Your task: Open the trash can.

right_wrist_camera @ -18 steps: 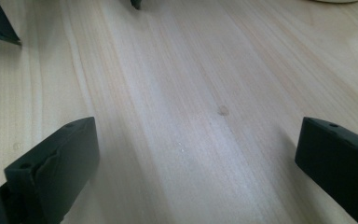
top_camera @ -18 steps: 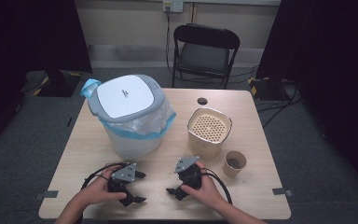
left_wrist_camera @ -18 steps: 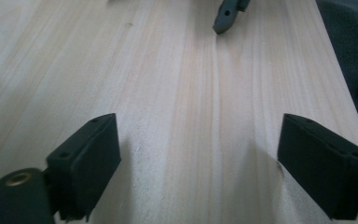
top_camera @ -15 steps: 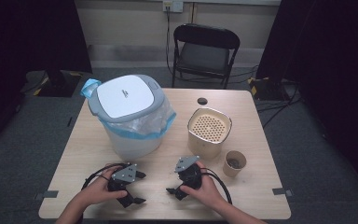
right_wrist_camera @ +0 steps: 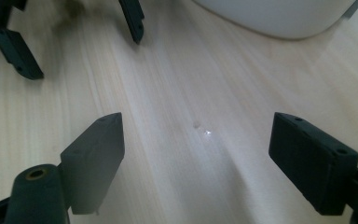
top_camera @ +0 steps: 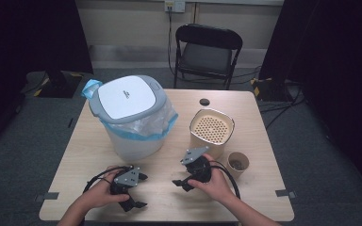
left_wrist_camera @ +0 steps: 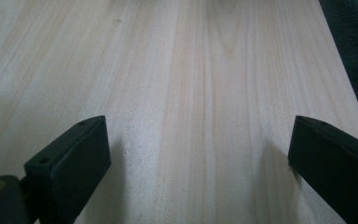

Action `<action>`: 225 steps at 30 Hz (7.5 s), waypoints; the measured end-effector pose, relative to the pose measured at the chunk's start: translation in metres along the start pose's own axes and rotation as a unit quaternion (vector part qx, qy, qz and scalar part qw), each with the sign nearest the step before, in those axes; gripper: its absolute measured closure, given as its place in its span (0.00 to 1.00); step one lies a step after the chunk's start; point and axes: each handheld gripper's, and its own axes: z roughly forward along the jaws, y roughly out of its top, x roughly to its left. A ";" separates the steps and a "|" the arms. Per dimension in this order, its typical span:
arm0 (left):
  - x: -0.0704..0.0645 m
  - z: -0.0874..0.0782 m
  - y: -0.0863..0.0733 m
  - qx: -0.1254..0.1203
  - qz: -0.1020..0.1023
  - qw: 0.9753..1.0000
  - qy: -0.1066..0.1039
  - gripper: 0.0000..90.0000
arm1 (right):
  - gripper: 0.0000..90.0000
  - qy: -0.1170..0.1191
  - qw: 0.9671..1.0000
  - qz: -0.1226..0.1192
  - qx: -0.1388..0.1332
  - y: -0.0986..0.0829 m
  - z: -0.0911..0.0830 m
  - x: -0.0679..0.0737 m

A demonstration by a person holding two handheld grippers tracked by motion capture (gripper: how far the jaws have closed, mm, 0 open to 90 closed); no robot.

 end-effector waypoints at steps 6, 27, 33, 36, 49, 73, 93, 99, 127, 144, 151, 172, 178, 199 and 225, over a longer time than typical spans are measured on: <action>0.000 0.000 0.000 0.000 0.001 1.000 -0.001 0.05 | 0.21 0.011 1.000 -0.008 0.004 0.021 -0.021 -0.006; 0.000 0.000 0.000 0.000 0.001 1.000 -0.001 0.05 | 0.25 0.043 0.998 -0.041 0.034 0.074 -0.054 -0.022; 0.001 -0.001 0.000 0.004 0.011 1.000 0.004 0.05 | 0.25 0.045 0.998 -0.029 0.023 0.085 -0.061 -0.030; 0.001 -0.001 0.001 0.004 0.011 1.000 0.004 0.05 | 0.25 0.042 0.999 -0.025 0.023 0.089 -0.065 -0.034; 0.001 0.000 0.002 0.010 0.013 1.000 0.002 0.02 | 0.25 0.010 1.000 -0.013 0.007 0.125 -0.087 -0.067; -0.001 0.003 0.002 0.003 0.007 1.000 0.001 0.00 | 0.25 -0.028 1.000 -0.006 0.005 0.172 -0.110 -0.102; -0.001 0.003 0.002 0.008 0.006 1.000 -0.005 0.00 | 0.25 -0.042 0.999 0.008 -0.001 0.206 -0.109 -0.127; -0.001 0.002 0.002 0.009 0.007 1.000 -0.005 0.00 | 0.25 -0.043 0.999 0.014 -0.002 0.216 -0.102 -0.136; 0.000 0.003 0.002 0.008 0.009 1.000 -0.006 0.00 | 0.43 -0.070 0.997 0.025 0.008 0.239 -0.073 -0.158; 0.000 0.003 0.002 0.008 0.009 1.000 -0.007 0.00 | 0.59 -0.064 0.997 0.042 0.004 0.246 -0.053 -0.156; 0.000 0.003 0.002 0.008 0.009 1.000 -0.007 0.00 | 0.58 -0.061 0.997 0.055 0.001 0.248 -0.053 -0.156; 0.000 0.003 0.002 0.009 0.009 1.000 -0.007 0.00 | 0.54 -0.074 0.996 0.047 0.029 0.253 -0.052 -0.152; 0.000 0.003 0.002 0.008 0.010 1.000 -0.007 0.00 | 0.33 -0.083 0.995 0.055 0.009 0.243 -0.059 -0.155; 0.000 0.002 0.002 0.009 0.015 1.000 -0.001 0.00 | 0.17 -0.063 0.992 0.080 -0.074 0.161 -0.119 -0.147; 0.001 0.002 0.003 0.011 0.019 1.000 -0.001 0.00 | 0.19 -0.071 0.990 0.089 -0.083 0.075 -0.144 -0.134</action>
